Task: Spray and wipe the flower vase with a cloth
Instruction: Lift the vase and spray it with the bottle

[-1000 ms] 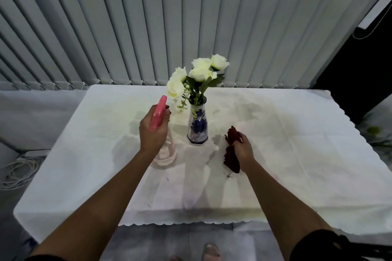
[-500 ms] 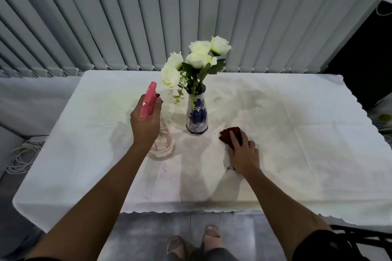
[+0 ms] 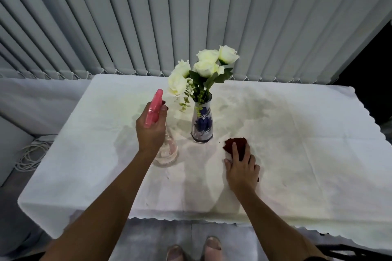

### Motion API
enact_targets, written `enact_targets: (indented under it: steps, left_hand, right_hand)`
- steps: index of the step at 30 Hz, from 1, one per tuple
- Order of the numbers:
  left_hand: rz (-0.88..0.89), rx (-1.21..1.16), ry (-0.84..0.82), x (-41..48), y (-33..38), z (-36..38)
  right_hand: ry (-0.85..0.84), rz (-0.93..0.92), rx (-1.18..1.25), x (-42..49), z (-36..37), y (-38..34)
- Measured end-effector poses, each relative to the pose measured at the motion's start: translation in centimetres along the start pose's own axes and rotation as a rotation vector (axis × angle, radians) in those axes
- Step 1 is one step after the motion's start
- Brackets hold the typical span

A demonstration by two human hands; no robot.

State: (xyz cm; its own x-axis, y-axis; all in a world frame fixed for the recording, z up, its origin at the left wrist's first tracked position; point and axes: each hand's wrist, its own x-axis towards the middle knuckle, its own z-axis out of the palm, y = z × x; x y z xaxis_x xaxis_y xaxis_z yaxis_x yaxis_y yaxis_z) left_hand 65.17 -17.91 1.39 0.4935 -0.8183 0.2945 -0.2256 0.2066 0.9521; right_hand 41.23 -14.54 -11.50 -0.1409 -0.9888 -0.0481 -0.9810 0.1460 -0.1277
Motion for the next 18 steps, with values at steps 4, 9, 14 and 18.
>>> enact_targets:
  steps: [4,9,14,18]
  left_hand:
    - [0.0,0.027,-0.013,0.0,-0.3,0.0]
    - [-0.024,0.031,-0.026,0.1,-0.2,0.1]
    - [-0.039,0.04,-0.032,0.1,0.1,-0.1]
    - [-0.038,0.064,-0.033,0.0,0.1,-0.3]
  right_hand:
    - [0.019,-0.018,-0.035,0.1,0.4,0.2]
    - [0.058,-0.018,-0.062,0.6,-0.2,-0.5]
    - [0.14,-0.091,0.174,4.4,-4.0,-4.5]
    - [0.105,-0.193,0.51,7.8,-6.3,-7.1]
